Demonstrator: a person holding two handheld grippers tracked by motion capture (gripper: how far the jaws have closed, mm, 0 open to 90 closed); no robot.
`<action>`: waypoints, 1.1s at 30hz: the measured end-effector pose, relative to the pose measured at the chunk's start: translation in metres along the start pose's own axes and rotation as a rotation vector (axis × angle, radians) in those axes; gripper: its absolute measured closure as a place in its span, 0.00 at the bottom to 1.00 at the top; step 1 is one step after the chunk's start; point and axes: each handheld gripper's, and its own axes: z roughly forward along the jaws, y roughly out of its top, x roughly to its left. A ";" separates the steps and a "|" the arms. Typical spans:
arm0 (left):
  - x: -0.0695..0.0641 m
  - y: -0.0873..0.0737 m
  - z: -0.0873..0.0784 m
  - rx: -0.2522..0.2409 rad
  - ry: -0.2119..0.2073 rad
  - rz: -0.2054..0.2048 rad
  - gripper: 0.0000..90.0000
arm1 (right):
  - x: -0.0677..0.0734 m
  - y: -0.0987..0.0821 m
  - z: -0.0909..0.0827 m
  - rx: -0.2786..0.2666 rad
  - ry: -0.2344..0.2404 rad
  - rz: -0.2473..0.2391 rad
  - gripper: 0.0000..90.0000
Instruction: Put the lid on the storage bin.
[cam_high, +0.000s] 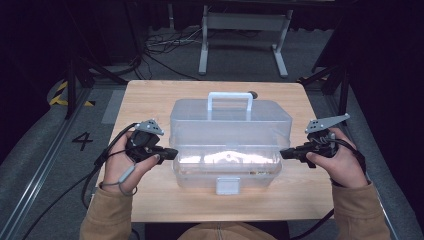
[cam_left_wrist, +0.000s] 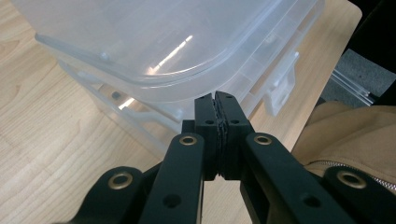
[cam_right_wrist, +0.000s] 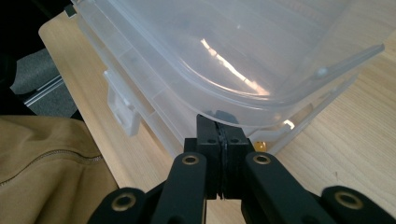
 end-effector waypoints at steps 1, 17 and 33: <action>0.000 0.000 0.000 0.005 -0.002 -0.001 0.99 | 0.000 0.000 0.000 0.006 -0.002 0.001 0.99; 0.000 -0.001 0.007 0.109 -0.004 0.020 0.98 | 0.000 -0.002 0.008 0.109 0.007 -0.018 0.99; 0.001 -0.002 0.015 0.188 -0.011 0.034 0.97 | 0.001 -0.005 0.009 0.171 0.009 -0.026 0.98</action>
